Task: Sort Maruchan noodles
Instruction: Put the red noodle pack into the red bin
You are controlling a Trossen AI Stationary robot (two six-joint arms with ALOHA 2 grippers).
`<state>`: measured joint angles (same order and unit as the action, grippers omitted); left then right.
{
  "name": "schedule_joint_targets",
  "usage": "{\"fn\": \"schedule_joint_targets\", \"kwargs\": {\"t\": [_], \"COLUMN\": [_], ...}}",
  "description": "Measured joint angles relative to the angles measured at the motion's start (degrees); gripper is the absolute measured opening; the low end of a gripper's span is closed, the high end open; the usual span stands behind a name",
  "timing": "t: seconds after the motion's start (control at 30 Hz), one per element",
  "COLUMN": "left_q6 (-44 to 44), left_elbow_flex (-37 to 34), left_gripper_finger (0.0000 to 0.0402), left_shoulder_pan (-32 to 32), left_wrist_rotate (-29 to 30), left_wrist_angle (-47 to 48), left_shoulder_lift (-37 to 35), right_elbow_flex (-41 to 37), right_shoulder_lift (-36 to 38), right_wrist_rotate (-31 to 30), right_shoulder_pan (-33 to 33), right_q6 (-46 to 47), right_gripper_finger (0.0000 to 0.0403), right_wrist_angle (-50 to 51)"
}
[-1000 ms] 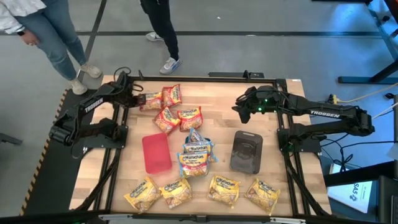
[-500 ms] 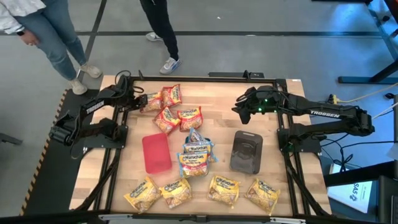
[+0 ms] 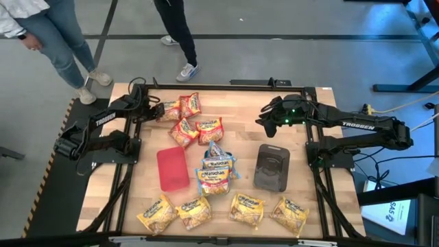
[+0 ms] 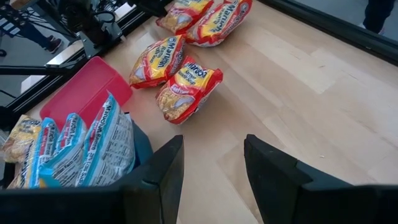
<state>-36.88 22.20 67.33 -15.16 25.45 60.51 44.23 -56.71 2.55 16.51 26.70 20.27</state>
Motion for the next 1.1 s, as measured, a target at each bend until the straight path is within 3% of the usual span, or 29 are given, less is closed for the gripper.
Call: {"fn": "schedule_joint_targets", "kwargs": {"t": [0.33,0.7,1.1], "left_q6": [-0.5,-0.1,1.5], "left_elbow_flex": [0.1,0.1,4.7], "left_gripper_finger": [0.0161,0.001,0.0], "left_shoulder_pan": [-3.7,-3.7,-3.8], "left_wrist_rotate": [-0.6,-0.9,-8.1], "left_wrist_angle": [-3.5,-5.6,-4.5], "left_shoulder_lift": [5.8,5.7,0.5], "right_elbow_flex": [0.0,0.0,0.0], "right_shoulder_lift": [0.0,0.0,0.0], "right_wrist_rotate": [0.4,2.1,2.1], "right_shoulder_pan": [0.0,0.0,0.0], "right_q6": [0.0,0.0,0.0], "right_gripper_finger": [0.0165,0.0165,0.0165], "right_wrist_angle": [0.0,0.1,0.7]}}
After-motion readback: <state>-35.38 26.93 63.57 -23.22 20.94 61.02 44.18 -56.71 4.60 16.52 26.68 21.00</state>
